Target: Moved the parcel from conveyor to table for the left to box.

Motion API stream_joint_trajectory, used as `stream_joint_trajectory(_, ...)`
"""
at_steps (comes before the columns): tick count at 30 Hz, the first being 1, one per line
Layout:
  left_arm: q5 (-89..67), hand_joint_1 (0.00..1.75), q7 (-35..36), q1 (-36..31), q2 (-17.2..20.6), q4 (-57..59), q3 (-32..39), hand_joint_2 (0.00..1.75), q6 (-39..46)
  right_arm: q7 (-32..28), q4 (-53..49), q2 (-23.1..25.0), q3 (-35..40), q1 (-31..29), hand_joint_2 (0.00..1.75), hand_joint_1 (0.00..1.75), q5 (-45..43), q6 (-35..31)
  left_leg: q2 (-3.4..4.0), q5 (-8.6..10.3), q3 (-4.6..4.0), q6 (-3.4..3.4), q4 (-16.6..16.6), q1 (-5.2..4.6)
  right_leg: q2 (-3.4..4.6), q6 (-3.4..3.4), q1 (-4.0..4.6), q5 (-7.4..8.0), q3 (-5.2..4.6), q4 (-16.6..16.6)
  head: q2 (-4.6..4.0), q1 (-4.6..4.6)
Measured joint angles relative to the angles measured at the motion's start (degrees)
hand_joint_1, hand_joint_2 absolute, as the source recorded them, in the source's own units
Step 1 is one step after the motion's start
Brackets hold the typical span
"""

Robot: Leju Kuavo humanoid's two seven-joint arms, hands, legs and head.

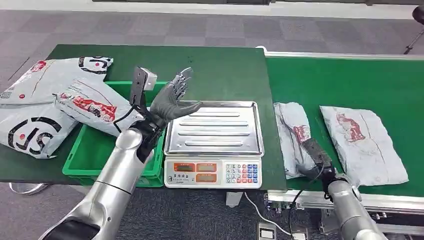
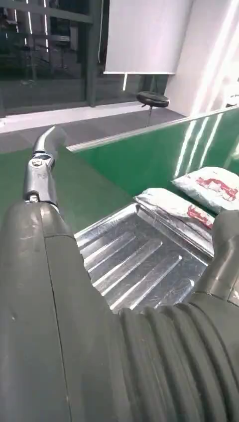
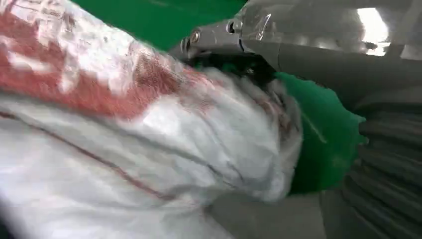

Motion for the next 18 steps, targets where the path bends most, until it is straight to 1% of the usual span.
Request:
stream_joint_trajectory(8, -0.22, 0.0, -0.02, -0.1, -0.02, 0.11, 0.0, 1.75, 0.0, -0.3, 0.35, -0.15, -0.02, -0.56, 1.75, 1.75, -0.48, 0.39, 0.04, 0.0, 0.0, 0.0, 0.0, 0.0, 0.03, 0.01, 0.0, 0.01, -0.01, 0.0, 0.0, 0.0)
stream_joint_trajectory(12, -0.92, 0.0, 0.0, -0.8, -0.55, 0.83, -0.02, 1.75, 0.11, -0.7, 2.16, -0.18, -0.02, -2.93, 1.75, 1.75, -1.5, 0.52, 0.07, 0.0, 0.0, -0.01, -0.01, 0.01, 0.05, 0.0, 0.01, 0.03, -0.02, 0.01, 0.0, 0.0)
stream_joint_trajectory(18, -1.4, 0.0, -0.04, -0.84, -1.09, 1.44, 0.0, 1.75, 0.26, -1.24, 2.53, 0.31, -0.02, -3.61, 1.75, 1.75, -1.75, -0.44, 0.02, -0.01, -0.01, 0.0, -0.01, 0.0, 0.03, 0.01, 0.01, 0.02, -0.02, 0.0, 0.0, 0.0)
